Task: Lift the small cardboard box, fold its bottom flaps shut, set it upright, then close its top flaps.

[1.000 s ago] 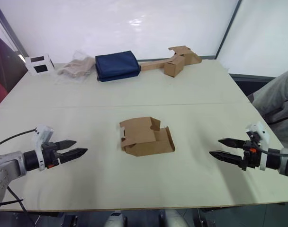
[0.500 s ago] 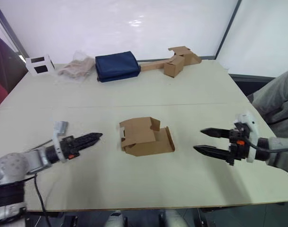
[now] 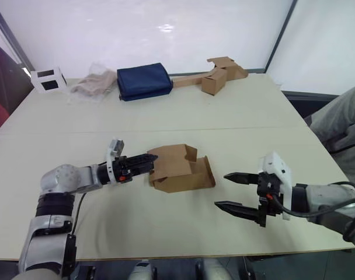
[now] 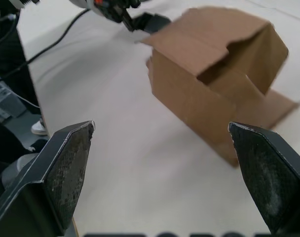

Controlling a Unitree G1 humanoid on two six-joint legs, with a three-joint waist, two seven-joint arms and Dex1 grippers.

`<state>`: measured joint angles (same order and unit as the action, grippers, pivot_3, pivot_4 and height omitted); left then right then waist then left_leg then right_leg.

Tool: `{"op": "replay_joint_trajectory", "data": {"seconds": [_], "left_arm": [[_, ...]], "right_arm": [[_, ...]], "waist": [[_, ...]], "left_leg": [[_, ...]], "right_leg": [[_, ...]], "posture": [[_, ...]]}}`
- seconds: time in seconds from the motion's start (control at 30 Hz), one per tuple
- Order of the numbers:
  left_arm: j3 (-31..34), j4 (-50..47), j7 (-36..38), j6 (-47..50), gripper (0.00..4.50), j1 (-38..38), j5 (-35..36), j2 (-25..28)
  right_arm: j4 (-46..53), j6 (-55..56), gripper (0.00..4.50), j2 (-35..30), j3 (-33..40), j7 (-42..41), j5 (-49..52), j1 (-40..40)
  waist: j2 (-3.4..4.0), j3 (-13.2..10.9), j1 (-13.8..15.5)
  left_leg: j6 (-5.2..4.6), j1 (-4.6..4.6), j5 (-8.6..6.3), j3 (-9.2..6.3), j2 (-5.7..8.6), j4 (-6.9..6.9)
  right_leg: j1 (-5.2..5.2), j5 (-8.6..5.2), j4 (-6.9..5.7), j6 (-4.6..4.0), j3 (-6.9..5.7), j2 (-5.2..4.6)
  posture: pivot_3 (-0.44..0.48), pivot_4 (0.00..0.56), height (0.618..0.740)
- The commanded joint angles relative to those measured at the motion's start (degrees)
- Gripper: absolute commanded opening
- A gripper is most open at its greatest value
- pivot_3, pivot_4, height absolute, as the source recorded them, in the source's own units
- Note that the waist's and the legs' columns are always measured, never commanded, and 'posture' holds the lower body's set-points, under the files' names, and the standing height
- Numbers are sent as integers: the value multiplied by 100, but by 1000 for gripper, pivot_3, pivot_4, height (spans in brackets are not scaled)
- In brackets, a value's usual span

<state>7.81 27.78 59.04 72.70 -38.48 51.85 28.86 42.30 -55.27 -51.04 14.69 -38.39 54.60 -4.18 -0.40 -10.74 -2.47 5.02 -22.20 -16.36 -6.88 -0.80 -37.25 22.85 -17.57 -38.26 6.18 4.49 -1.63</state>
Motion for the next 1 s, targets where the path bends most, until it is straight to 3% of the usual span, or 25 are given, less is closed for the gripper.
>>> {"op": "replay_joint_trajectory", "data": {"seconds": [0.03,0.3,0.4,0.7,0.9,1.0], "left_arm": [[-110,212,247,-130,4500,-272,-169,-103],[-165,865,513,-356,4500,-695,-512,-536],[-150,962,574,-335,3756,-749,-560,-595],[-55,859,576,-245,115,-718,-531,-693],[-61,390,730,-187,53,-585,-455,-537],[23,-397,704,-630,53,-618,-505,-365]], "right_arm": [[229,64,4471,38,128,171,170,1],[327,95,4471,3,192,394,288,127],[321,119,4500,-11,191,423,291,150],[262,188,4500,-22,124,373,254,235],[166,235,4500,18,145,313,299,196],[-175,500,4500,625,327,820,528,-199]], "waist": [[0,0,1],[-2,-1,7],[-2,-1,5],[-2,-1,4],[-2,-1,5],[-8,-3,-10]], "left_leg": [[0,0,0,0,0,0],[0,-3,0,0,1,-2],[0,-3,0,0,0,-1],[0,-3,0,-1,1,-1],[0,-3,0,-1,0,-1],[0,-3,0,-2,-1,-1]], "right_leg": [[0,0,0,0,0,0],[-1,0,2,0,0,-1],[0,0,2,0,0,-1],[0,0,2,0,0,-1],[-1,0,2,0,0,-1],[0,0,2,0,0,0]], "posture": [[0,150,740],[0,150,740],[0,150,740],[0,150,740],[0,150,740],[0,150,740]]}}
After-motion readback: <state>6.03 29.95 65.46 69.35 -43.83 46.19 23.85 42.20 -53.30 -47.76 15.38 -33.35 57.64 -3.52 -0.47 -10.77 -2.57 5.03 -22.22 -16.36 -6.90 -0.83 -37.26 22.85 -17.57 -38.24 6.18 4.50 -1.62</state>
